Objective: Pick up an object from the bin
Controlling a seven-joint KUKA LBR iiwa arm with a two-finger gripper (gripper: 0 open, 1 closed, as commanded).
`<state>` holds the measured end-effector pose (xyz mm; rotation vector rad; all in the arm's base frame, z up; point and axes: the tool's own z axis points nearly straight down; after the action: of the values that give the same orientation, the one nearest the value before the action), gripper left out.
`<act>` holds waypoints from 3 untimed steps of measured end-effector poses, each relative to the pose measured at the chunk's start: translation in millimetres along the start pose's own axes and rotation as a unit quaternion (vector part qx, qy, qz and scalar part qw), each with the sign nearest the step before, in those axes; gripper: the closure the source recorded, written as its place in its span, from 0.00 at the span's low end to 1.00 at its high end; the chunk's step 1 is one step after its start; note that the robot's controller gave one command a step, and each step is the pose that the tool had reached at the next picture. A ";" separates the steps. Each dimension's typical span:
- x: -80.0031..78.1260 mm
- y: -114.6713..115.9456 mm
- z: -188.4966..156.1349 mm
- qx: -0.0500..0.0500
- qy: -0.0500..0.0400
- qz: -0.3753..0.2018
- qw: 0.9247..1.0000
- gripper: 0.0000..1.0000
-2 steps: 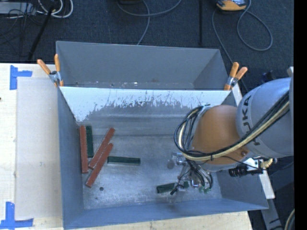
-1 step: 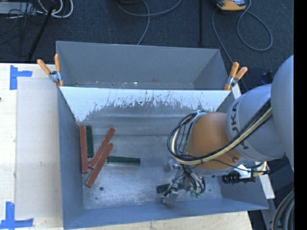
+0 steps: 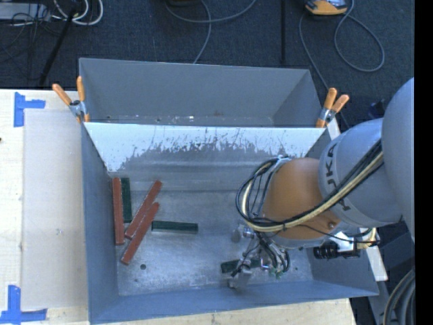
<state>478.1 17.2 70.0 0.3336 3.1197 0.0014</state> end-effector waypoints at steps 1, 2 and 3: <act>1.2 -0.2 0.5 0.000 0.002 0.000 1.000 1.00; 0.8 -0.1 -84.1 0.001 0.002 0.000 1.000 1.00; 0.4 -0.2 -88.4 0.001 0.002 0.000 1.000 1.00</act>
Offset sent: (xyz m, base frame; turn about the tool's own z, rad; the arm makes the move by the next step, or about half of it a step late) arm 0.0000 0.0000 0.0000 0.0000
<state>477.2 17.1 158.5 0.3353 3.1242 0.0004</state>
